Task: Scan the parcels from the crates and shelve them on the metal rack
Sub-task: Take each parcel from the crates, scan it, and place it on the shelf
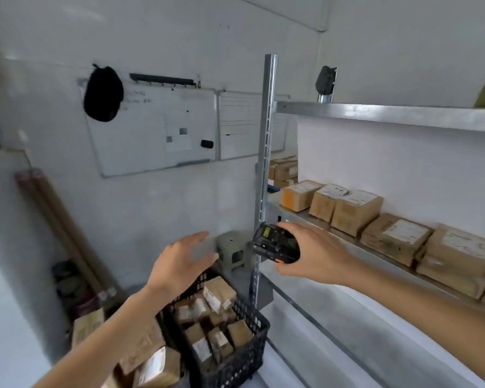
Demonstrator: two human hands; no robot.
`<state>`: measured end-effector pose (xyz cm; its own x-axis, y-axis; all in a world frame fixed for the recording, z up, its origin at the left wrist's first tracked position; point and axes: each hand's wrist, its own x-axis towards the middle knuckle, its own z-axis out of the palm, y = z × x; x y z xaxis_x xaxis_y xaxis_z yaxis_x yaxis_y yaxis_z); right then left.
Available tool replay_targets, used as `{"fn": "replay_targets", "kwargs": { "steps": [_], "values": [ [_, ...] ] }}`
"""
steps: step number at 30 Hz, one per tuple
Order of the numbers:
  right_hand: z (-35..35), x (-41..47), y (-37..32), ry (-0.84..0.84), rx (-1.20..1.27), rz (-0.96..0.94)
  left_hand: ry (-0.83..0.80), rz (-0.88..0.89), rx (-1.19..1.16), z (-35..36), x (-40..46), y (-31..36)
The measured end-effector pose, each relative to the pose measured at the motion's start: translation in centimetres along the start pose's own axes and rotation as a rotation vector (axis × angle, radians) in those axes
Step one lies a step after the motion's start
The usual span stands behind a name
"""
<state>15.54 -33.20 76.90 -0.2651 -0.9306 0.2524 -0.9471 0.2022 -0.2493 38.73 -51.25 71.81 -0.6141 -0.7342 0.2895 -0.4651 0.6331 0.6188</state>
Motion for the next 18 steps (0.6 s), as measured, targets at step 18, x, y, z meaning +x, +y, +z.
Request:
{"fn": "replay_targets", "kwargs": {
  "steps": [18],
  "values": [
    [26.4,25.0,9.6,-0.309,0.030,0.007,-0.070,-0.466,-0.116,15.3,15.8,-24.6]
  ]
}}
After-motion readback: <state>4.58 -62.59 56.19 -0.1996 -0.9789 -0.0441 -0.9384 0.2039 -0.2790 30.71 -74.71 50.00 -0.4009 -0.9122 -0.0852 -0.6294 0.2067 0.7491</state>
